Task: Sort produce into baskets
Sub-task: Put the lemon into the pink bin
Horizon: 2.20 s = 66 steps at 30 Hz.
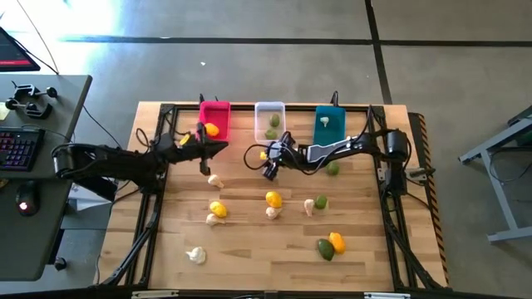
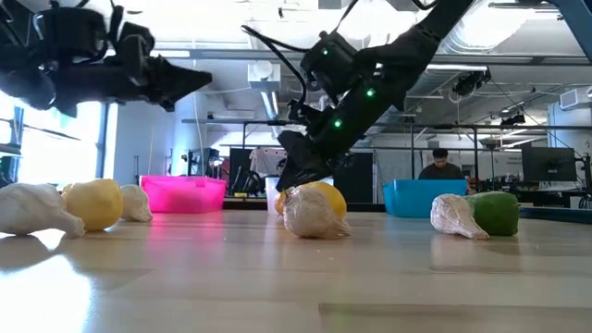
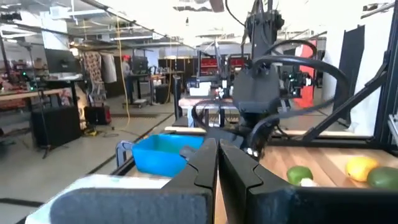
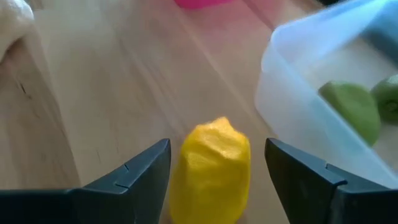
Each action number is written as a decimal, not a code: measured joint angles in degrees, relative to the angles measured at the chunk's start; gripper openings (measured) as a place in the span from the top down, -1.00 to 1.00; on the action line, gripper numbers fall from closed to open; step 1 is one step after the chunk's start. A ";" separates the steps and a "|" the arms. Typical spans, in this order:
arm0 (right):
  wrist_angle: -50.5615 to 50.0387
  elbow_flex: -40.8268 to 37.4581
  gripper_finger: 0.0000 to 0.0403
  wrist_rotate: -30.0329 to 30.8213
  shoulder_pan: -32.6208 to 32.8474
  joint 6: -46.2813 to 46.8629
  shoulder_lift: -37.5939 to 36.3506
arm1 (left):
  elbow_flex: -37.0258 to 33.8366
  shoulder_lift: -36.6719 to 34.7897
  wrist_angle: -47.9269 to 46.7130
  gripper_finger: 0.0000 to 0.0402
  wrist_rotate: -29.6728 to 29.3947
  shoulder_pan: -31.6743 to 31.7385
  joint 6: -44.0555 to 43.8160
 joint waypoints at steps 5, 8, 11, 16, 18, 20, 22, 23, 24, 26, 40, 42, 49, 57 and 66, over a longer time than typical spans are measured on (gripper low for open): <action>-2.85 -0.03 -0.17 -5.18 -1.39 1.87 0.01 | -3.06 0.09 2.35 1.00 -1.42 -0.13 -1.12; -2.87 -0.04 -0.07 -8.01 -1.89 1.75 0.02 | -3.06 0.41 2.06 1.00 -1.40 -0.99 -0.75; -2.79 -0.04 0.07 -10.70 -2.43 1.86 0.02 | -3.06 0.50 2.08 1.00 -1.55 -1.64 0.73; -2.30 -0.04 0.40 -13.35 -2.41 0.96 0.02 | -3.04 0.48 3.06 1.00 -1.74 -1.78 0.66; -2.21 0.20 0.50 -14.19 -2.43 0.81 0.02 | -3.04 0.48 3.58 1.00 -1.77 -1.78 0.67; -2.43 1.38 0.55 -14.44 -2.28 0.59 0.06 | -3.04 0.47 4.13 1.00 -1.77 -1.77 0.73; -1.32 2.97 0.56 -15.33 -2.25 0.30 0.07 | -3.04 0.05 5.46 1.00 -1.77 -1.66 0.67; -0.24 3.79 0.56 -15.47 -2.26 0.22 0.07 | -3.04 -0.36 6.07 1.00 -1.79 -1.62 0.68; 1.18 4.49 0.56 -15.57 -2.27 -0.08 0.07 | -3.04 -0.85 6.53 1.00 -2.00 -1.52 0.71; 6.04 5.67 0.56 -15.65 -2.32 -0.70 0.54 | -3.04 -2.15 7.22 1.00 -2.84 -1.14 0.69; 7.42 37.58 0.56 -12.18 -8.25 -1.14 19.73 | -3.02 -12.63 0.59 1.00 -4.48 3.80 0.74; 3.76 43.54 0.56 -12.18 -9.37 -1.14 23.12 | -3.02 -14.15 -0.02 1.00 -4.68 4.60 1.11; -6.05 63.04 0.56 -12.35 -12.26 -0.59 34.81 | -3.02 -17.96 -4.26 1.00 -6.33 7.47 0.56; -9.19 69.41 0.56 -15.24 -14.24 3.10 40.79 | -2.99 -18.91 -6.19 1.00 -6.40 8.57 -0.42; -7.90 69.20 0.44 -16.85 -14.69 3.96 41.62 | -2.99 -18.88 -8.03 1.00 -6.90 8.57 -0.42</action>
